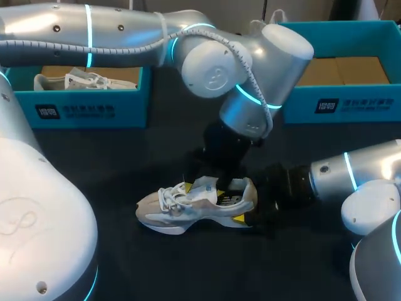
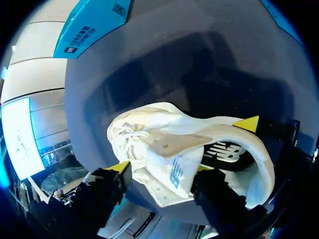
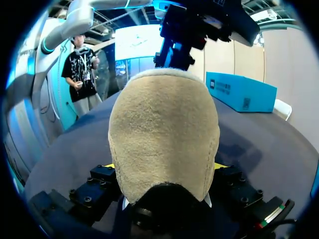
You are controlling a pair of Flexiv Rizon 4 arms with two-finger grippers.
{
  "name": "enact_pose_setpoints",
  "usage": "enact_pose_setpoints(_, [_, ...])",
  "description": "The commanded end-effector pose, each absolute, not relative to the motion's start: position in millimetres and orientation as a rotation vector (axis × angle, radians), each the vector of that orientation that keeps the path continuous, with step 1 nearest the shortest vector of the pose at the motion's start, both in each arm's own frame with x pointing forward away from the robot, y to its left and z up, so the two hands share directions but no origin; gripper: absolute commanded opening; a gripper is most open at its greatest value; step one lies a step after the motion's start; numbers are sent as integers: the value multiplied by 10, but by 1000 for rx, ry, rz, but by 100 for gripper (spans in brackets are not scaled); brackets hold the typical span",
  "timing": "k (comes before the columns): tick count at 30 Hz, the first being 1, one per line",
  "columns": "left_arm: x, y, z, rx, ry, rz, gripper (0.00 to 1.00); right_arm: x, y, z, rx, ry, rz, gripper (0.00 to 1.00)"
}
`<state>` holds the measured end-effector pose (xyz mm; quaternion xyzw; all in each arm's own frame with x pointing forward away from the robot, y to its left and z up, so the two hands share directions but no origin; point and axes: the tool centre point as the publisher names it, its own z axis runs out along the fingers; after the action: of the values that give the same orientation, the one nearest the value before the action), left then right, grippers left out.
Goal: Take the shoe out of the shoebox, open the shoe tongue, remove and reinsert the insole, then place the shoe into the shoebox
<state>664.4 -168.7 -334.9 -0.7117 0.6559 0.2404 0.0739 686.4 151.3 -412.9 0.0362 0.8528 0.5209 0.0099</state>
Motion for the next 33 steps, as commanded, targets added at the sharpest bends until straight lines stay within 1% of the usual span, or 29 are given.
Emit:
enact_pose_setpoints(1, [6599,-1612,-3262,-2139,1973,683,47,6859,1525,-4110,115,2668,1617,0])
enact_pose_setpoints(5, [6580,-1600,-3225,-2137,1974,672,44,6859,1525,-4110,115,2668,1617,0])
enact_pose_setpoints(8, [6574,-1589,-3179,-2138,1968,651,44,6859,1525,-4110,115,2668,1617,0])
enact_pose_setpoints(11, [6577,-1571,-3148,-2139,1964,640,42,6859,1525,-4110,115,2668,1617,0])
enact_pose_setpoints(13, [6581,-1560,-3138,-2139,1954,630,37,6859,1525,-4110,115,2668,1617,0])
enact_pose_setpoints(15, [6588,-1545,-3136,-2137,1930,619,35,6859,1525,-4110,115,2668,1617,0])
enact_pose_setpoints(20, [6595,-1501,-3124,-2140,1913,607,18,6859,1525,-4110,115,2668,1617,0])
enact_pose_setpoints(22, [6593,-1476,-3113,-2146,1900,593,15,6859,1525,-4110,115,2668,1617,0])
enact_pose_setpoints(24, [6592,-1443,-3102,-2167,1900,560,3,6859,1525,-4110,115,2668,1617,0])
enact_pose_setpoints(25, [6594,-1422,-3094,-2181,1909,538,0,6859,1525,-4110,115,2668,1617,0])
enact_pose_setpoints(33, [6556,-1210,-3048,-2320,2071,284,0,6859,1525,-4110,115,2668,1617,0])
